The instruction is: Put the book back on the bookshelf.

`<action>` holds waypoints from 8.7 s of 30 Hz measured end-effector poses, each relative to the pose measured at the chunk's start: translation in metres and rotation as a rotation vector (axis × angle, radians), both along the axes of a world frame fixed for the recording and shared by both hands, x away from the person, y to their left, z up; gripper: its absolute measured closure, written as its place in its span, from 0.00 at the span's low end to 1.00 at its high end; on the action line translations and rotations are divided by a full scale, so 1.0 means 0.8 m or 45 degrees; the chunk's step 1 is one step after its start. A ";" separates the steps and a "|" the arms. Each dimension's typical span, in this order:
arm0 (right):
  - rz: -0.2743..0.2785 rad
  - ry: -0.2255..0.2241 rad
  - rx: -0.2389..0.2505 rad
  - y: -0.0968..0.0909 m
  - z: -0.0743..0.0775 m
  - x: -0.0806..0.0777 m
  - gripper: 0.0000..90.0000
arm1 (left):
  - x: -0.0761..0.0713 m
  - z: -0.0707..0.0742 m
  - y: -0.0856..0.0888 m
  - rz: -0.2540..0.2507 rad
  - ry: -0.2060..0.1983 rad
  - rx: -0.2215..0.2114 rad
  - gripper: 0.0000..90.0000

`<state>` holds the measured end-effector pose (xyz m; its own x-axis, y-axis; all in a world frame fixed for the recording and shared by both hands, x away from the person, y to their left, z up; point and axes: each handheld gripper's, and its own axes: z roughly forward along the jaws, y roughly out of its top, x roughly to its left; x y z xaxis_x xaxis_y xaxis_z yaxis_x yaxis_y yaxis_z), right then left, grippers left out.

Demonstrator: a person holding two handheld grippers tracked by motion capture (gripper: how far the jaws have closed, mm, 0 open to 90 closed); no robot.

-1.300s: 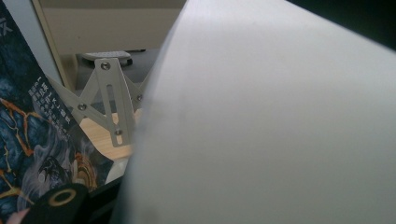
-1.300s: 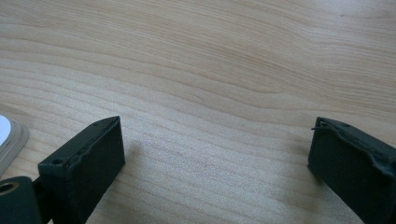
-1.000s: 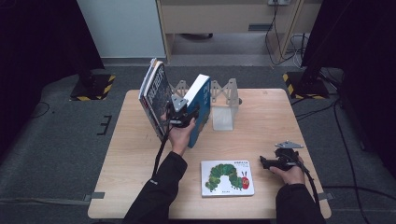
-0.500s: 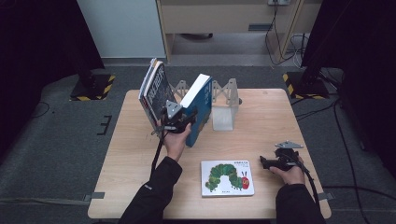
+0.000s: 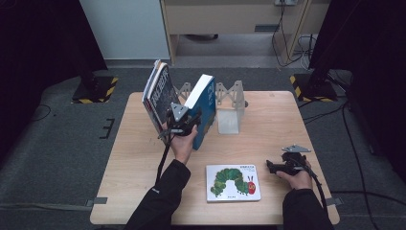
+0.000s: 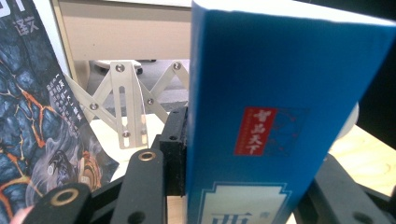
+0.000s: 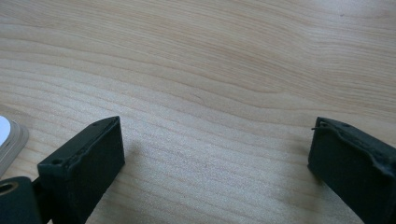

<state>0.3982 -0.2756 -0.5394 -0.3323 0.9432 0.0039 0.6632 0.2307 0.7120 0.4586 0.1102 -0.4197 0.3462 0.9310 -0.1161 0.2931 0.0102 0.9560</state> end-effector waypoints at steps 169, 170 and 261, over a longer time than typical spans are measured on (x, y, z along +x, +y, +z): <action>-0.004 0.001 -0.002 0.001 0.000 0.000 0.03 | -0.024 -0.031 -0.002 -0.317 0.194 0.075 0.59; -0.004 0.001 -0.001 0.001 0.000 0.000 0.04 | -0.029 -0.030 0.003 -0.319 0.200 0.080 0.58; 0.288 0.154 0.277 0.078 0.017 -0.067 0.41 | -0.136 -0.145 -0.002 -0.571 0.515 0.186 0.15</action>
